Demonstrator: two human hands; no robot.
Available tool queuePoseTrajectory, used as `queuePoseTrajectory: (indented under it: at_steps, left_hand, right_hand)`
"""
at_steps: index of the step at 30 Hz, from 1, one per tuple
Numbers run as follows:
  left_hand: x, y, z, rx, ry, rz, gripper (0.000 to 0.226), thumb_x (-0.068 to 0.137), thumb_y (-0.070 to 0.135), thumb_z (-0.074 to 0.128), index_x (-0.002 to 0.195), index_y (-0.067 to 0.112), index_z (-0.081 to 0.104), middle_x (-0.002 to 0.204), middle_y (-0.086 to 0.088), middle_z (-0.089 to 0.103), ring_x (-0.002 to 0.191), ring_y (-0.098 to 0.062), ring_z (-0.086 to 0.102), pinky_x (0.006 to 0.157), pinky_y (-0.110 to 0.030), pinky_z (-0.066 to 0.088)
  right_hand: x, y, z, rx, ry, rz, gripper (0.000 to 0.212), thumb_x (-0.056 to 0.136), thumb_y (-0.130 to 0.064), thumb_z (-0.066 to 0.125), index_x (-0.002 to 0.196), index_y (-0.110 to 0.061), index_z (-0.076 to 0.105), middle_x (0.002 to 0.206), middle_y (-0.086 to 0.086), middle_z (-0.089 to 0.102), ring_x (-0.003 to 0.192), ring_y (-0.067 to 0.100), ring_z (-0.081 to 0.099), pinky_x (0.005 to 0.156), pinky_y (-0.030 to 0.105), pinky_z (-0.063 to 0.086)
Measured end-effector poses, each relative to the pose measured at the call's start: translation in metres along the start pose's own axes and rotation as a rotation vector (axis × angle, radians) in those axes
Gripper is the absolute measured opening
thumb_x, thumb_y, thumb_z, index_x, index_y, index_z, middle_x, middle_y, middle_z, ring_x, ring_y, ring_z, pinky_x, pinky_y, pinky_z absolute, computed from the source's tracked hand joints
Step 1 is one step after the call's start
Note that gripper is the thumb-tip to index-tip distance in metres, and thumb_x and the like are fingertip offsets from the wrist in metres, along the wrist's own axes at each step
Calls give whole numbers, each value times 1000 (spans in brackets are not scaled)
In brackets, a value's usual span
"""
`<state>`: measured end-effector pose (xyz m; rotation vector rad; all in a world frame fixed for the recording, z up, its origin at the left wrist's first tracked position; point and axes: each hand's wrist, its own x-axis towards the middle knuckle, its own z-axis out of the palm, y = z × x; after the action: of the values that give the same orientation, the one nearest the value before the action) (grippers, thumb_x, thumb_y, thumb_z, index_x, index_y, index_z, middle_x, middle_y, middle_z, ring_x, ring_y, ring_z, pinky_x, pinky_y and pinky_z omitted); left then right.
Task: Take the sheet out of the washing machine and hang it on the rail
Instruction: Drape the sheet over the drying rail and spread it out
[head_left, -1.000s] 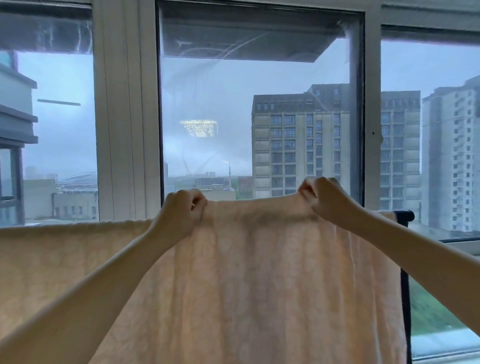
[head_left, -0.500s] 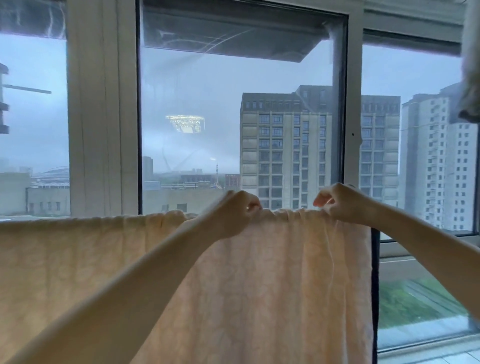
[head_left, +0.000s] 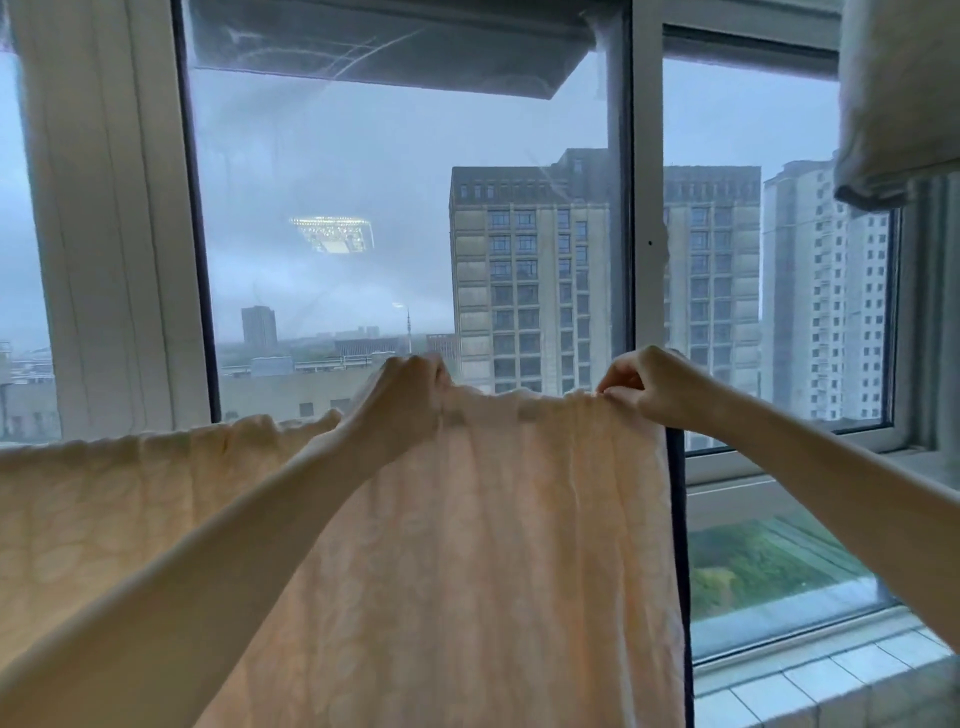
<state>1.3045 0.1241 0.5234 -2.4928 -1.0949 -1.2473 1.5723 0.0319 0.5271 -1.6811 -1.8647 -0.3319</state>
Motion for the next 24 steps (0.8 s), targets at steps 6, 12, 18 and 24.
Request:
queuePoseTrajectory:
  at_steps: [6,12,18,24]
  left_hand:
    - [-15,-31,-24,69,160,-138,19,96,20,42,91,12,58,89,-5,60,82,-27,56,78,-38,47]
    - [-34,-51,-44,198,-3,-276,15,94,19,46,85,17,59,92,-9,66,80,-23,56,74,-34,45]
    - [-30,-19,-39,54,-68,-91,15,92,24,53,95,19,67,92,5,66,86,-15,62,77,-31,50]
    - [-24,-19,-26,17,-106,-80,34,92,30,49,83,3,68,84,-14,71,84,-28,65,78,-42,52]
  right_hand:
    - [11,8,10,-42,145,52,9,93,-11,55,92,-8,64,84,1,63,76,10,57,69,17,45]
    - [19,-6,17,-63,7,-22,15,89,-2,54,92,-15,61,89,0,65,81,12,63,78,24,53]
    - [25,-35,17,21,-100,-137,13,91,-15,59,91,-8,70,78,-1,68,65,15,63,58,14,47]
    - [33,-51,19,97,-3,-150,20,95,-9,54,90,6,66,68,3,62,41,-8,51,44,8,39]
